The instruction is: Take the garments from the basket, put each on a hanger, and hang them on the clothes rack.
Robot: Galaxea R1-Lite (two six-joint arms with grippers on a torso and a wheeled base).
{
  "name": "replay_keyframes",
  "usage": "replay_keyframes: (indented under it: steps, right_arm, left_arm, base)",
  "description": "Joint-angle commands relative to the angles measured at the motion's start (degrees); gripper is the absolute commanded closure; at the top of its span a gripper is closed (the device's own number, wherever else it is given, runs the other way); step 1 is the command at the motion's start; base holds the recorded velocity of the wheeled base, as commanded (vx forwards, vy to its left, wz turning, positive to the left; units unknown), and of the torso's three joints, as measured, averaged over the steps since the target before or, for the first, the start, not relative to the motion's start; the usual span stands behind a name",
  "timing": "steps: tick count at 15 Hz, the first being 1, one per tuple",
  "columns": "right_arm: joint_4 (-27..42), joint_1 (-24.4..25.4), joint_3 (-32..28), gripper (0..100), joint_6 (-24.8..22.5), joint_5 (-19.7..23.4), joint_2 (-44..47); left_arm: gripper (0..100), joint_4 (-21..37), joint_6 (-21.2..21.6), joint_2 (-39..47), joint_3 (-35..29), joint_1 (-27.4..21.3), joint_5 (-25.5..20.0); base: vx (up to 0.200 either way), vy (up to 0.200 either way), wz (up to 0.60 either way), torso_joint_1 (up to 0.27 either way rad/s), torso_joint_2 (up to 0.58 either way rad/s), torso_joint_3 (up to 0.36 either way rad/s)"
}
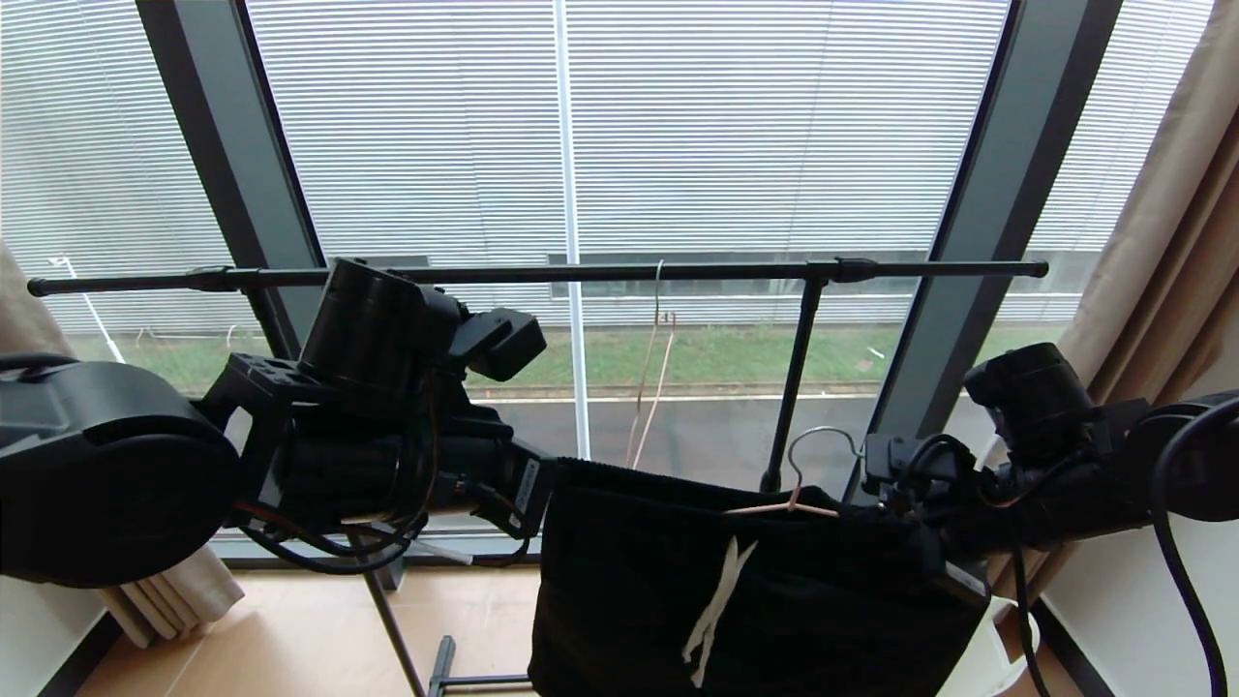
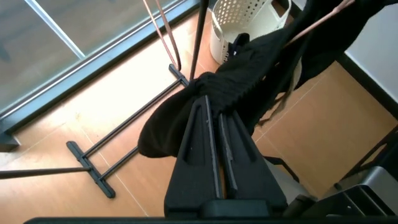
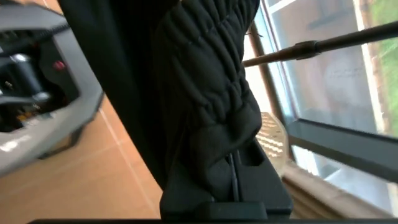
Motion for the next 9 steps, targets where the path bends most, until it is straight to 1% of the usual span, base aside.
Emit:
replay_keyframes:
  steps: [1,2,3,4,5,6,7,9]
  right_arm:
    - [-0.03,1.84,-0.76,100,3.51,1.42,0.09]
    - [-0.03,2.19,-0.93,100,5.09,3.09,-0.08]
    - [-0.03,2.28,-1.11,100,5.35,4.05,-0.17]
    - [0.06,2.28,-1.2,100,5.44,5.63,-0.35]
    - [0.06,2.19,-1.28,100,5.88,5.9,-0.61]
    - [-0.12,2.28,-1.46,100,6.59,6.16,-0.7]
    - [-0.12,2.37,-1.81,100,8.08,7.39,-0.79]
    - [-0.2,2.37,-1.9,100,8.69,9.68,-0.7]
  left_arm:
    - [100,0.73,0.0,2.63,-3.28,-2.16,1.15]
    - [100,0.73,0.0,3.86,-4.33,-3.04,2.03]
    - [100,0.73,0.0,4.65,-5.03,-3.48,2.82]
    - [100,0.73,0.0,6.32,-6.26,-4.36,4.67]
    - [100,0.73,0.0,7.29,-7.23,-4.8,5.72]
    - [100,0.82,0.0,7.91,-7.85,-5.06,5.99]
    - [100,0.82,0.0,7.99,-8.02,-6.2,6.07]
    - [100,0.82,0.0,7.82,-8.2,-7.34,6.16]
  base:
    - [0.0,0.0,0.0,0.0,0.0,0.0]
    - [0.0,0.0,0.0,0.0,0.0,0.0]
    - [0.0,0.0,0.0,0.0,0.0,0.0]
    - [0.0,0.0,0.0,0.0,0.0,0.0]
    - [0.0,0.0,0.0,0.0,0.0,0.0]
    - [0.0,0.0,0.0,0.0,0.0,0.0]
    - [0.0,0.0,0.0,0.0,0.0,0.0]
    - [0.0,0.0,0.0,0.0,0.0,0.0]
